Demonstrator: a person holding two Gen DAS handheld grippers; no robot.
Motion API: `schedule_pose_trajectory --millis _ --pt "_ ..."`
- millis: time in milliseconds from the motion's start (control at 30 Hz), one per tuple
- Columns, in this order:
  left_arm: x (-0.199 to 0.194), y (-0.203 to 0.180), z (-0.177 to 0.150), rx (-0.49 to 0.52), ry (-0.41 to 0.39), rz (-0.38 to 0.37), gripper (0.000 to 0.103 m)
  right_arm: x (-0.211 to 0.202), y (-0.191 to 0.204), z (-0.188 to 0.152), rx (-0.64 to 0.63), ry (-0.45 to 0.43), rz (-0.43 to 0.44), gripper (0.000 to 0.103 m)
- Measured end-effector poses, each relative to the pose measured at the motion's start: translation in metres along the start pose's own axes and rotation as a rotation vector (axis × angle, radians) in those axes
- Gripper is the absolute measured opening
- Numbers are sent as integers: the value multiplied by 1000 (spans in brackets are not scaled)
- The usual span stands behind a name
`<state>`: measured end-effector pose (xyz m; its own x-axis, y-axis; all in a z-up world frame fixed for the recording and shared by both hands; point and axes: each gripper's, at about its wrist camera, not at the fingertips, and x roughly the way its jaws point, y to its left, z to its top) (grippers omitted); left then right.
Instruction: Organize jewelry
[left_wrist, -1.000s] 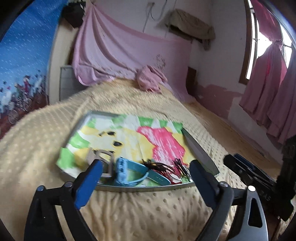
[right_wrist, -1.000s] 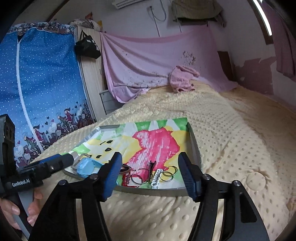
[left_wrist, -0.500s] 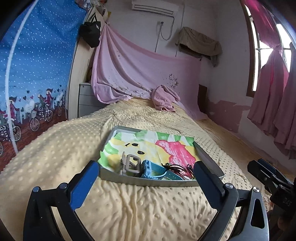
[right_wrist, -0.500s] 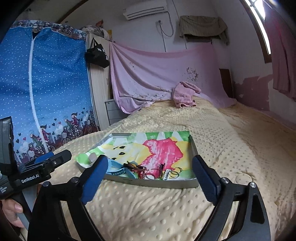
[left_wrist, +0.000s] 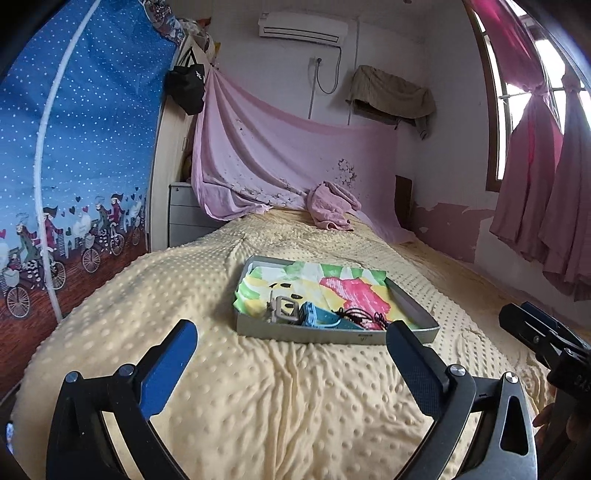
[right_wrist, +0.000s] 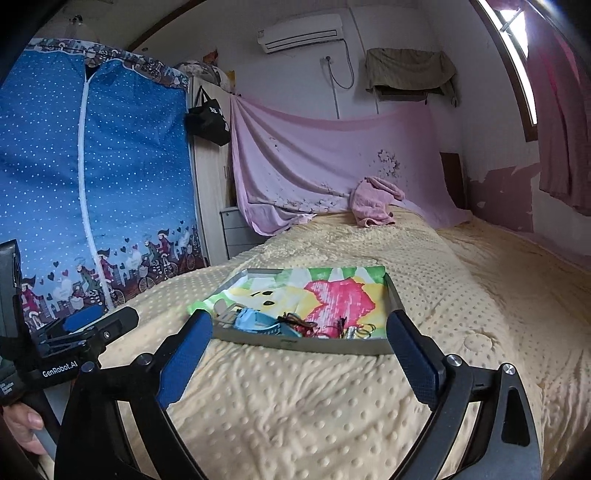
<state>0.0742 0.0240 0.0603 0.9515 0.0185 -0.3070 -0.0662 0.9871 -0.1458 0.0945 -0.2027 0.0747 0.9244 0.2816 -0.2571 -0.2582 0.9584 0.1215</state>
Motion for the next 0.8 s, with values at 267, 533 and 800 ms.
schedule_pose_trajectory --millis 267,533,800 --pt "-29 4 -14 21 -1 2 103 -31 12 -18 -1 2 -8 94" --pt "-50 7 -25 22 3 2 103 -52 16 -35 9 7 -23 94" --pt "-64 6 -37 50 -2 0 103 -67 20 -51 -1 5 -39 95"
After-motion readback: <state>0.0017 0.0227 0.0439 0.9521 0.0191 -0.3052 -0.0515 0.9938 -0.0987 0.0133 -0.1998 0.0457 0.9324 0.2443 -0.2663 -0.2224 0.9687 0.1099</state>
